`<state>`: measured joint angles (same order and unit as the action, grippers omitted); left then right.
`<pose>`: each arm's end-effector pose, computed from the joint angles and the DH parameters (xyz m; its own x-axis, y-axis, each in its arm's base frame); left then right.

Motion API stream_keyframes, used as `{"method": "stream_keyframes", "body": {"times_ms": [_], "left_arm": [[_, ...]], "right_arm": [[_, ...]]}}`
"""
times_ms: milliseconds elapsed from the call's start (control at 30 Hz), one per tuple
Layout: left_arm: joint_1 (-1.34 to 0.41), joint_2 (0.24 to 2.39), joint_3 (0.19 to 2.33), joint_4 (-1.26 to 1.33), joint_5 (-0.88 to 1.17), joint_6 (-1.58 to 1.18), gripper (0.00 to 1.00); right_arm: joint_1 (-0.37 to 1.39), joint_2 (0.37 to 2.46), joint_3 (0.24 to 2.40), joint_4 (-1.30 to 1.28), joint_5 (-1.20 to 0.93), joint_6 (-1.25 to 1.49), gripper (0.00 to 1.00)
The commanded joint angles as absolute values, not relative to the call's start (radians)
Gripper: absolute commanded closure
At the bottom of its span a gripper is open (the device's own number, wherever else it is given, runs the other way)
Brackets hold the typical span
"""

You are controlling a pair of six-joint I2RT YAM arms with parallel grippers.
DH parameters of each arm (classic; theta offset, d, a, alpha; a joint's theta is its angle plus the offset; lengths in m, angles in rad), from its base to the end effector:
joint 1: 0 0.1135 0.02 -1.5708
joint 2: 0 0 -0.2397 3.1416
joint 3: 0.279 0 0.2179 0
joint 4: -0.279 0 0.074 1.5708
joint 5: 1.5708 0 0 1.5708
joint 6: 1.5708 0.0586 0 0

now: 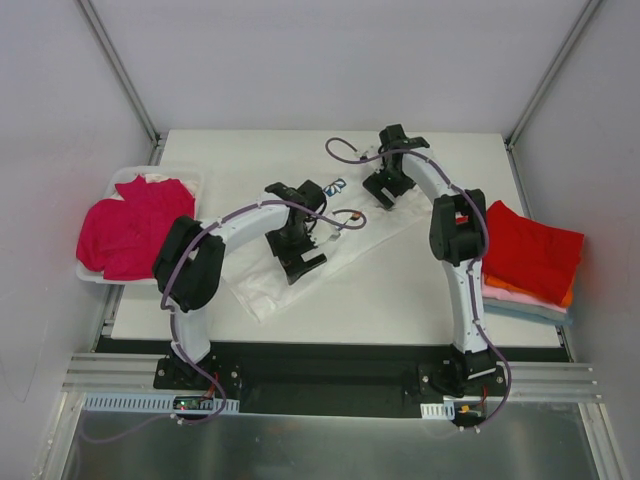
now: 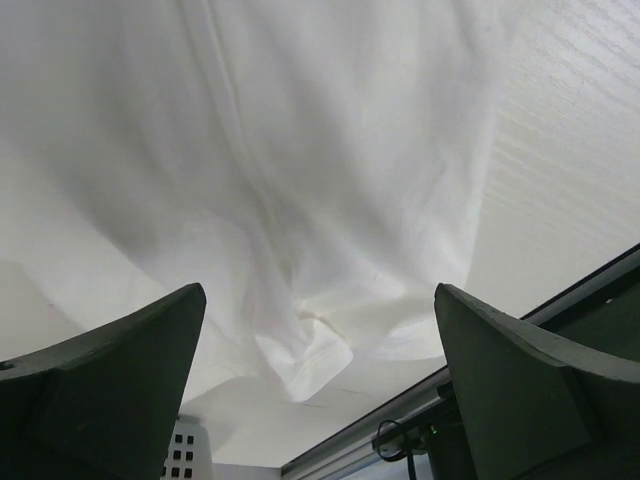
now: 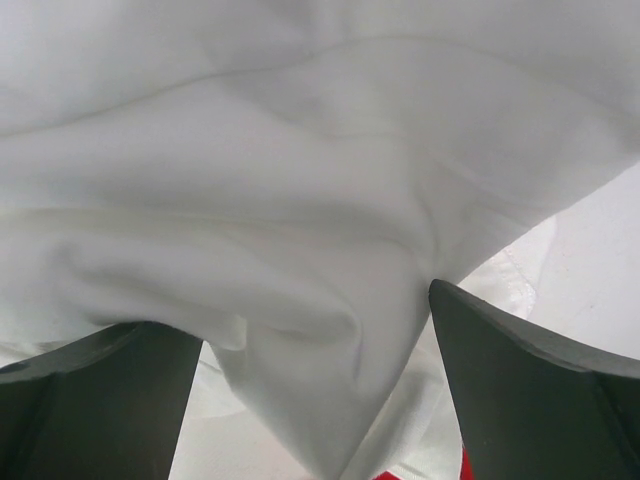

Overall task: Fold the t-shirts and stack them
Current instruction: Rotate the tshirt 90 degrees

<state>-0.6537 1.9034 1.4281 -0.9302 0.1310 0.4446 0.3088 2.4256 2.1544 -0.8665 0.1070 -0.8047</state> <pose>0.2603 -0.2090 0.1673 -0.4402 0.8744 -0.2040 0.8965 0.4407 -0.0456 0.4537 0.1382 0.1525 -0.4126 -0.8837 -0.2211 -0.8030 0.4674 -0.3697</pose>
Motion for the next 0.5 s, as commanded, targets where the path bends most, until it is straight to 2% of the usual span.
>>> {"method": "stream_keyframes", "body": {"times_ms": [0,467], "left_arm": [[-0.657,1.775,1.421,-0.951,0.045,0.425,0.01],[-0.632,1.848,1.198,-0.835,0.032,0.44,0.01]], "right_arm": [[0.298,2.376,2.086,-0.857,0.084,-0.802,0.04],[0.288,2.321,2.01,-0.836,0.078,-0.805,0.03]]}}
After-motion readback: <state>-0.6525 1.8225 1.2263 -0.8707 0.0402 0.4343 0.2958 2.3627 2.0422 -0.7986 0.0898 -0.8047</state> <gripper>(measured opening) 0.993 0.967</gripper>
